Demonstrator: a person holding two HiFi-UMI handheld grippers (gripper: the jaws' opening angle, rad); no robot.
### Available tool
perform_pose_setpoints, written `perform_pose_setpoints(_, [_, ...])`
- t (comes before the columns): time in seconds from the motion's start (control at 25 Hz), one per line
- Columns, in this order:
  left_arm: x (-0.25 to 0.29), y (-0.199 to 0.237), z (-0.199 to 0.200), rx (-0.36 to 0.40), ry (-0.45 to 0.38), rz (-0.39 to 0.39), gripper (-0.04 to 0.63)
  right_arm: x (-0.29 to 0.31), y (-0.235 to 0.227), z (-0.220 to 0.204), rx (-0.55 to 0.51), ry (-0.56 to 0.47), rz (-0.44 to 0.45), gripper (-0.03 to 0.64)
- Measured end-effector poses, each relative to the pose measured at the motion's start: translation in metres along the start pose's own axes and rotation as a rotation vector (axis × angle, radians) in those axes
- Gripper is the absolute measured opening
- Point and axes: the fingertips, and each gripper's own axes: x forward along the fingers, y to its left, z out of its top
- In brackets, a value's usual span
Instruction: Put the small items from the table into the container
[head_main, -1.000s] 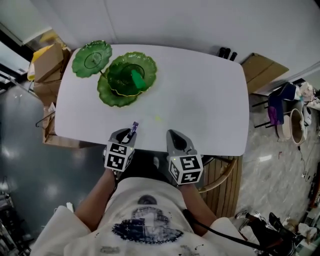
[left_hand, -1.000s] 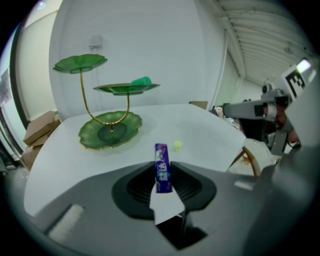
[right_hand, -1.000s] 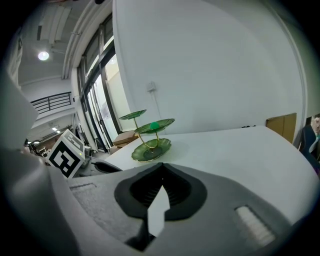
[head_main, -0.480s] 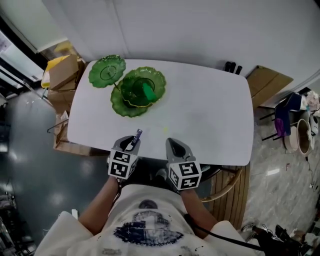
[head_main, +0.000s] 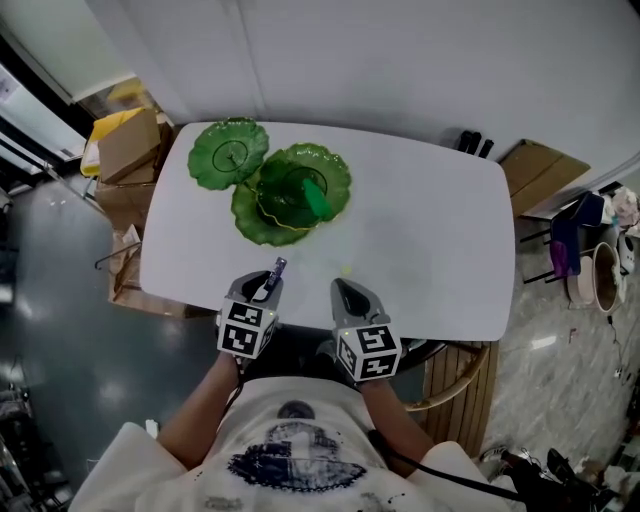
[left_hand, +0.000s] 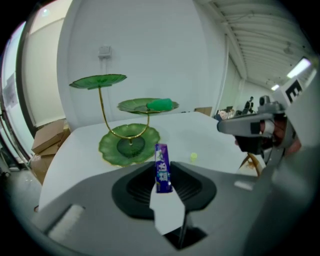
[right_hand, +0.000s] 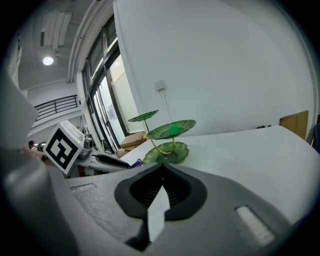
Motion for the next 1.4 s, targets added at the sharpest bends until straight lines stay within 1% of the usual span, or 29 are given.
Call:
perform_pose_setpoints(0.28, [0.011,0.047,0.001,0.010,-0.004,-0.027,0.087,0.040,0.026,0.014,0.003,0.012,-0.016,-0.002])
perform_pose_setpoints(0.56, [0.023,0.080,0.011,0.013,0.029,-0.110,0.087,0.073,0.032,0.021,0.024,0.034,-0.087,-0.002])
perform_pose_setpoints(0.96, [0.054,0.117,0.010,0.103,0.064,-0.239,0.087,0.117,0.046,0.015,0.081,0.057,-0.189,-0.002])
perform_pose_setpoints(1.12, [0.066,0.126,0.007,0.137,0.082,-0.285,0.087,0.135,0.051,0.012,0.109,0.067,-0.213,-0.002])
perform_pose_setpoints(1.4, [0.090,0.135,0.003,0.190,0.126,-0.341,0.087,0.153,0.056,0.009,0.151,0.063,-0.232,-0.002])
